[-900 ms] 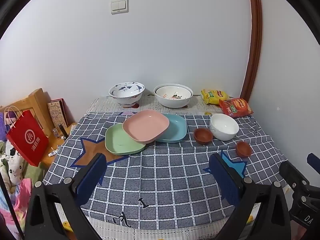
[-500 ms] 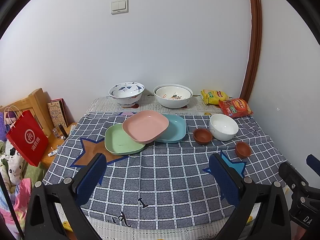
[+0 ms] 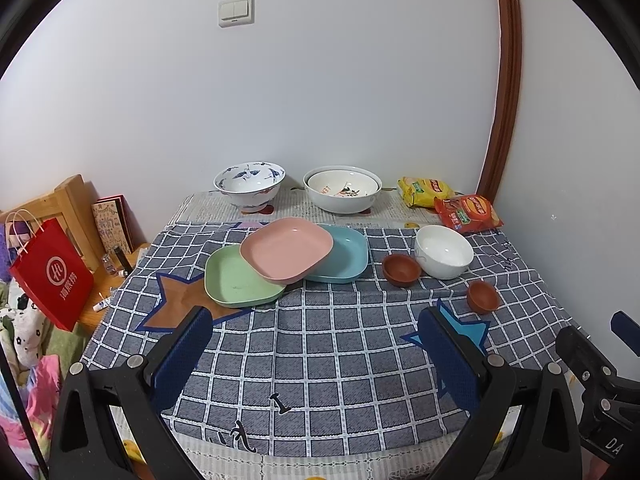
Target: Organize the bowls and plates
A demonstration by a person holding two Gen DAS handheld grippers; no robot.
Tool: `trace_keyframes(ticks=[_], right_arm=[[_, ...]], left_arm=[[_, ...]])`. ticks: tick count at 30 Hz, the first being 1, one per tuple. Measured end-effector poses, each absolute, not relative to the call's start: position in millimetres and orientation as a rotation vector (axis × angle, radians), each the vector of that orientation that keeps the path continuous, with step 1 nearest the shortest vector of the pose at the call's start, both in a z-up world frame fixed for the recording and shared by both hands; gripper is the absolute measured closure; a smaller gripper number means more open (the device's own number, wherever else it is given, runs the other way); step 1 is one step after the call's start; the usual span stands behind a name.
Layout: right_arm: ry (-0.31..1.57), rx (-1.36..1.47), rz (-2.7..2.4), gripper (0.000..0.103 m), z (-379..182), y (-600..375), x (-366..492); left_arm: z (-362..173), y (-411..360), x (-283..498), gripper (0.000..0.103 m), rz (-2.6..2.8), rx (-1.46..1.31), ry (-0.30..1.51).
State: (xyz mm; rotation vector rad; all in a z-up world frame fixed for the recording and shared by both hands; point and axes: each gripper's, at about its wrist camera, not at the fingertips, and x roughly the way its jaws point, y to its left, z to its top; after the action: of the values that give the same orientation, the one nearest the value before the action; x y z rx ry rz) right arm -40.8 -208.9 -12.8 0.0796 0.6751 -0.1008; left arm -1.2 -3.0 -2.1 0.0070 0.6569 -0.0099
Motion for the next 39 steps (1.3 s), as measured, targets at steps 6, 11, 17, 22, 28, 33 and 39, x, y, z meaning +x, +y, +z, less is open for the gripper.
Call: trace_keyframes(ticks=[6,11,17,22,28,33,39], right_arm=[[0.674,0.082,-0.098,0.0,-12.9,-208.6,-41.2],[0.672,0.083,-0.096,0.0,-13.1,-207.7,-41.8],[0.671,0.085,-0.097,0.0,-12.5,-206.1,-45.1],[0.67,0.081,-0.094,0.0,-12.8,-204.4,-46.3],[0.665,0.082,-0.093,0.0,-13.3,-203.4,-47.6],[0.661,0.082,-0.09,0.0,-13.6,-203.0,-48.4],[0.66,0.081,-0.079,0.0,-19.3,-200.6,-42.8]], left_arm=[[-2.0,-3.3,-0.9,0.0,-0.009,-0.001,0.657],[-1.2,-3.2,-1.4,0.0,-0.02,-0.019,0.648],[-0.5,-1.9,-2.7,0.0,-0.031,-0.045,0.643],[-0.3,-2.9,-2.4,0.0,-0.028,-0.039,0.641],[-0.4,-2.0,-2.8,0.0,-0.034,-0.053,0.644],[-0.8,-1.6,-3.3,0.0,-0.039,-0.067,0.65],[-6.4,1.2,4.5,0.0,-0.026,-0.029,0.661]])
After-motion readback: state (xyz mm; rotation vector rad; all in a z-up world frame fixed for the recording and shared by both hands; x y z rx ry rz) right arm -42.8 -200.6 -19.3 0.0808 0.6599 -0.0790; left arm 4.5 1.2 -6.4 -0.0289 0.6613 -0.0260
